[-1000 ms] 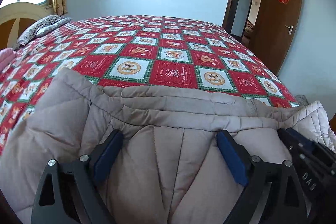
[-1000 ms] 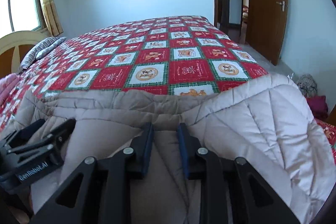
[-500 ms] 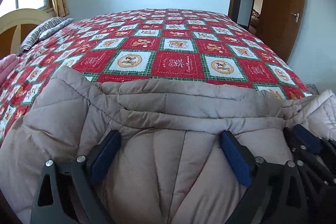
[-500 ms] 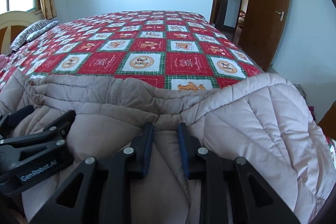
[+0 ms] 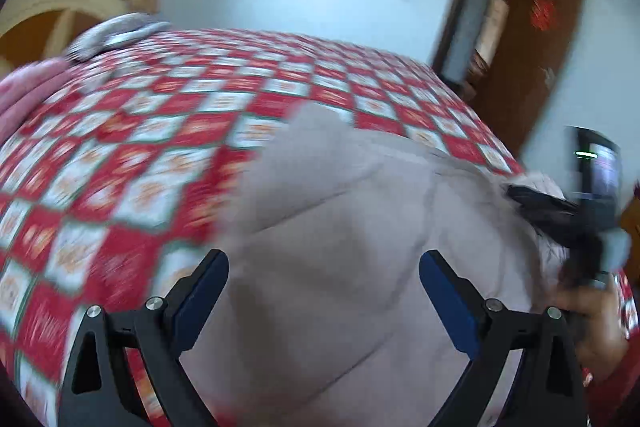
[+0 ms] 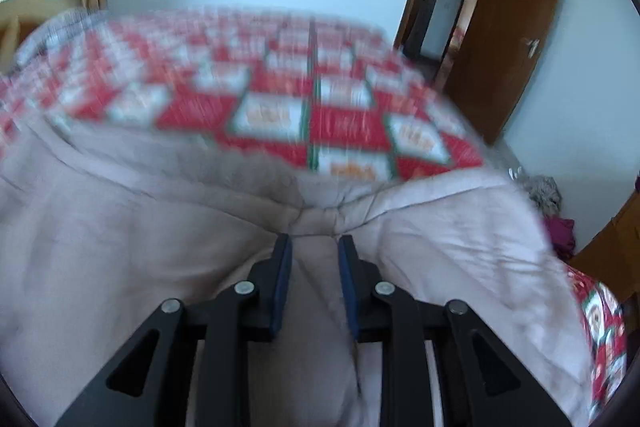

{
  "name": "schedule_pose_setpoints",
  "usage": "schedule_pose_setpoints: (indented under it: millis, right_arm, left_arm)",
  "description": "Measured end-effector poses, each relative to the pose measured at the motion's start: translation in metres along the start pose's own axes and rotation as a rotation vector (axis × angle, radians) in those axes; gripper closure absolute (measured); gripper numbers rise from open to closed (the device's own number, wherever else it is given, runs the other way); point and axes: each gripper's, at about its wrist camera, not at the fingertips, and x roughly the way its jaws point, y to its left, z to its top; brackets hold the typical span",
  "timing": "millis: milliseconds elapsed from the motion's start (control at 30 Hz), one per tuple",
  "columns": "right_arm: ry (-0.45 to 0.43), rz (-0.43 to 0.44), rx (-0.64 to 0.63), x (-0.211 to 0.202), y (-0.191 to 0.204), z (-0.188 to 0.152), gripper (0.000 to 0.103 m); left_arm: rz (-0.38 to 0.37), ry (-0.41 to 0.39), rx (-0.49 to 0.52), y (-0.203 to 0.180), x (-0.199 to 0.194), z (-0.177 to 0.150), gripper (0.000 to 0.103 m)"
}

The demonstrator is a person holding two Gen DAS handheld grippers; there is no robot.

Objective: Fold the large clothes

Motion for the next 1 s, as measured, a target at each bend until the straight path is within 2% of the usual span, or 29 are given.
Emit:
schedule_pose_setpoints:
  millis: [33, 133, 233, 267, 333, 400, 567, 600, 700, 733, 833, 1000]
  right_arm:
    - [-0.008, 0.056, 0.000, -0.021, 0.007, -0.005, 0.077]
    - [0.037, 0.143, -0.007, -0.040, 0.029, -0.029, 0.077]
    - [0.117, 0.120, -0.006, -0.016, 0.045, -0.058, 0.077]
    - [0.110, 0.110, -0.009, -0.010, 0.048, -0.066, 0.077]
    - [0.038, 0.076, -0.051, -0.007, 0.055, -0.080, 0.077]
    - [0.047, 0.072, -0.053, -0.006, 0.057, -0.079, 0.077]
    - [0.057, 0.065, -0.065, -0.012, 0.056, -0.076, 0.077]
    - [0.067, 0.059, -0.076, -0.018, 0.056, -0.073, 0.077]
    - [0.003, 0.098, -0.058, -0.056, 0.052, -0.073, 0.077]
    - [0.006, 0.080, -0.062, -0.062, 0.052, -0.075, 0.077]
    - [0.099, 0.078, -0.028, -0.046, 0.048, -0.087, 0.077]
    - [0.080, 0.045, -0.052, -0.038, 0.057, -0.100, 0.076]
  left_arm:
    - [0.005, -0.014, -0.054, 0.019, -0.011, -0.010, 0.006]
    - [-0.010, -0.032, -0.176, 0.056, -0.029, -0.034, 0.006]
    - [-0.013, -0.033, -0.201, 0.065, -0.034, -0.048, 0.006]
    - [-0.006, -0.025, -0.194, 0.063, -0.033, -0.049, 0.006]
    - [0.009, -0.012, -0.169, 0.060, -0.033, -0.055, 0.006]
    - [-0.003, -0.019, -0.176, 0.060, -0.037, -0.063, 0.006]
    - [-0.139, 0.018, -0.266, 0.063, -0.034, -0.085, 0.006]
    - [-0.159, 0.023, -0.271, 0.062, -0.032, -0.085, 0.006]
    - [-0.201, -0.014, -0.243, 0.057, -0.022, -0.074, 0.006]
    - [-0.217, -0.009, -0.237, 0.055, -0.010, -0.066, 0.006]
    - [-0.243, 0.033, -0.297, 0.049, 0.022, -0.051, 0.006]
    - [-0.288, 0.036, -0.423, 0.049, 0.058, -0.038, 0.004]
